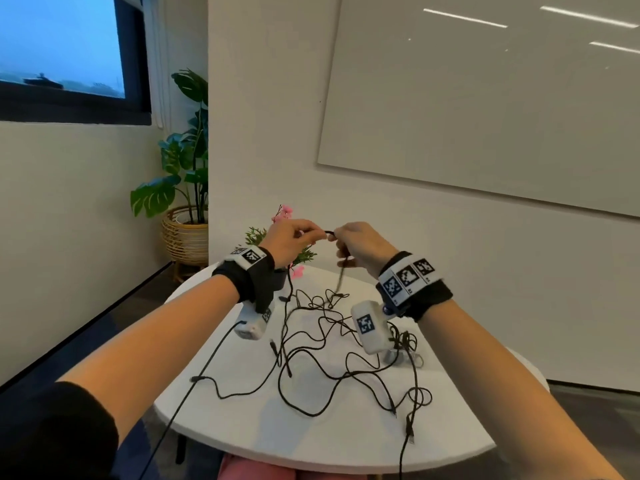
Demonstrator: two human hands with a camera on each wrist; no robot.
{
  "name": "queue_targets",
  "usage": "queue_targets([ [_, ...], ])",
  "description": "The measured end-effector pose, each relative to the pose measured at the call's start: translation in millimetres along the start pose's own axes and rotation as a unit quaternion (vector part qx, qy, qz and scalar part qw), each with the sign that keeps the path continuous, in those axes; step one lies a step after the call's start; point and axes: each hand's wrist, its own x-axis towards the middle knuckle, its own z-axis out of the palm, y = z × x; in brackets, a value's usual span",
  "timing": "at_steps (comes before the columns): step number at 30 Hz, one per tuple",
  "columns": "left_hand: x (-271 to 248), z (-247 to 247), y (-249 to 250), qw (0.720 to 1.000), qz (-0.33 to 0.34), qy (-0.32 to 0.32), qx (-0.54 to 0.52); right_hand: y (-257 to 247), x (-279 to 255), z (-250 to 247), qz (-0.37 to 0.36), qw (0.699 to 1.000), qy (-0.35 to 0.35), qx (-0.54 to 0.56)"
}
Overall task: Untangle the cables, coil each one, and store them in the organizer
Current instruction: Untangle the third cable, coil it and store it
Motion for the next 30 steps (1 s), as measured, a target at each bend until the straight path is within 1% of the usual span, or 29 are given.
queue_targets([
  [3,-13,13,-18,0.995,0.017,-0.060,0.083,6,10,-13,-0.025,0.990,0.124,0.062],
  [5,-23,22,-39,0.987,0.014,-0.101,0.127,4,12,-28,-0.052,0.978,0.185,0.080],
  [7,-28,29,-58,0.980,-0.012,-0.129,0.151,3,13,-40,-0.073,0.971,0.210,0.091],
  [9,-28,36,-69,0.977,-0.028,-0.142,0.154,5,12,-44,-0.089,0.969,0.213,0.083],
  [11,-26,40,-71,0.976,-0.041,-0.156,0.146,10,12,-44,-0.107,0.966,0.229,0.056],
  [14,-25,39,-74,0.978,-0.060,-0.156,0.126,11,9,-49,-0.121,0.958,0.256,0.040],
  [15,-26,36,-71,0.981,-0.065,-0.151,0.103,11,7,-52,-0.122,0.957,0.261,0.039],
  [16,-26,34,-66,0.986,-0.075,-0.142,0.053,13,6,-56,-0.121,0.956,0.263,0.037],
  [17,-26,31,-59,0.988,-0.091,-0.126,-0.022,16,5,-59,-0.118,0.957,0.262,0.034],
  [18,-26,27,-52,0.983,-0.109,-0.102,-0.105,20,4,-61,-0.114,0.959,0.259,0.030],
  [19,-26,23,-45,0.972,-0.126,-0.071,-0.185,25,4,-61,-0.109,0.961,0.253,0.022],
  [20,-25,19,-40,0.952,-0.145,-0.043,-0.265,31,4,-60,-0.105,0.964,0.246,0.010],
  [22,-23,10,-28,0.892,-0.183,-0.009,-0.414,43,4,-54,-0.100,0.969,0.225,-0.023],
  [23,-22,8,-20,0.864,-0.198,-0.001,-0.462,49,4,-49,-0.101,0.971,0.212,-0.038],
  [24,-21,7,-14,0.846,-0.211,0.006,-0.489,54,4,-43,-0.100,0.973,0.201,-0.047],
  [25,-21,6,-6,0.837,-0.218,0.009,-0.502,58,4,-38,-0.096,0.975,0.192,-0.051],
  [26,-22,5,-1,0.834,-0.223,0.014,-0.505,60,4,-33,-0.090,0.977,0.187,-0.049],
  [28,-26,4,5,0.832,-0.211,0.020,-0.512,60,5,-27,-0.078,0.979,0.182,-0.042],
  [29,-28,3,4,0.824,-0.199,0.021,-0.530,60,4,-25,-0.073,0.980,0.179,-0.040],
  [30,-29,1,3,0.807,-0.191,0.025,-0.558,59,4,-24,-0.069,0.981,0.176,-0.038],
])
